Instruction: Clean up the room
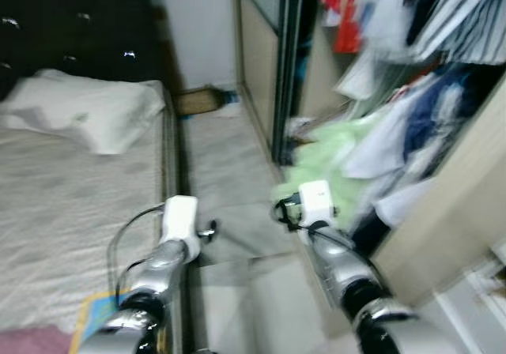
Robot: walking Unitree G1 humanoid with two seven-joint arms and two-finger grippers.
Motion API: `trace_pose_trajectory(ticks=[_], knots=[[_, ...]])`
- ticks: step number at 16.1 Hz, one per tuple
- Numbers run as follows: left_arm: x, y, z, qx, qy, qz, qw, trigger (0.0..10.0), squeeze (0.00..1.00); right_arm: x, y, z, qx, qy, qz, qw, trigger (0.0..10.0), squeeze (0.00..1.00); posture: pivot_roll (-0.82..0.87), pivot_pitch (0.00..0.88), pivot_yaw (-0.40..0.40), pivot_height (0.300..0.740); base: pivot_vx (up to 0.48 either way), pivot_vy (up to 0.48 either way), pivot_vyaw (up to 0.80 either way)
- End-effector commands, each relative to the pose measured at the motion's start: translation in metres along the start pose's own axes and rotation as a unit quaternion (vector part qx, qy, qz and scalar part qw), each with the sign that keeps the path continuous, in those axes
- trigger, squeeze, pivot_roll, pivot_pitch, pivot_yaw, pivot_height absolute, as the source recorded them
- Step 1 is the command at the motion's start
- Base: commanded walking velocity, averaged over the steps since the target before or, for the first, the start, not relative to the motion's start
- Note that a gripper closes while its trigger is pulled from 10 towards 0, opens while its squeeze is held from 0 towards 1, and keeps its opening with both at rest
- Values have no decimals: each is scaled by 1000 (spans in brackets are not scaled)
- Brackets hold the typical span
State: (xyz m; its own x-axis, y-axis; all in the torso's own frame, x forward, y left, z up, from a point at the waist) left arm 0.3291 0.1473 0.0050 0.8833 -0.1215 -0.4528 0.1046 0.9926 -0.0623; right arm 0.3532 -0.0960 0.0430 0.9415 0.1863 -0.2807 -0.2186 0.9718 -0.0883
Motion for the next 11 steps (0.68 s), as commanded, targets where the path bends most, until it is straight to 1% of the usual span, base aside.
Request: trace_pose_trajectory(ticks=[1,2,3,4,5,7,9,10,11], knots=[[1,-6,7,3,-24,-10,1000,10000,0,-6,-8,-6,-5,-8,1,1000,10000,0,33,63,6,740,0,-255,0],[0,-6,7,8,-26,-8,1000,10000,0,-8,-10,-8,0,-13,3,1000,10000,0,33,63,6,740,0,-259,0],[1,-7,7,5,-25,-9,1000,10000,0,-9,-11,-6,-4,-21,6,1000,10000,0,33,63,6,740,0,-262,0],[1,-9,8,5,-26,-13,1000,10000,0,-10,-14,1,3,-39,6,999,10000,0,10,58,12,740,0,-289,0],[1,-10,9,3,-27,-15,1000,10000,0,-9,-14,4,-7,-46,11,999,10000,0,10,58,12,740,0,-244,0],[1,-10,9,3,-28,-16,999,10000,0,-10,-12,8,-6,-57,17,998,10000,0,5,56,14,740,0,-307,0],[1,-9,10,2,-31,-11,999,10000,0,-10,-8,8,-13,-59,31,998,10000,0,8,53,11,740,0,0,0],[1,-7,13,-5,-45,-5,999,10000,0,-11,-6,6,-18,-56,38,998,10000,0,8,55,10,740,0,0,0],[0,-6,14,-3,-48,-3,999,10000,0,-11,-6,5,-20,-55,39,997,10000,0,8,55,10,740,0,0,0]])
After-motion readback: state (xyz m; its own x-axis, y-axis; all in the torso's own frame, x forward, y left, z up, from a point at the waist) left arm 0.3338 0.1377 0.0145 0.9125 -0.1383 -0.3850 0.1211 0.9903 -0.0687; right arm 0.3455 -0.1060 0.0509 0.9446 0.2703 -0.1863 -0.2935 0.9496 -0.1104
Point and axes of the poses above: a point about 5 cm out from each wrist's last joint towards the gripper, its own x axis pointing out of the wrist towards the gripper, its own z axis along the axis of the wrist's last joint, y = z × x, the point moved 2 cm from there along x, pointing out of the wrist towards the gripper
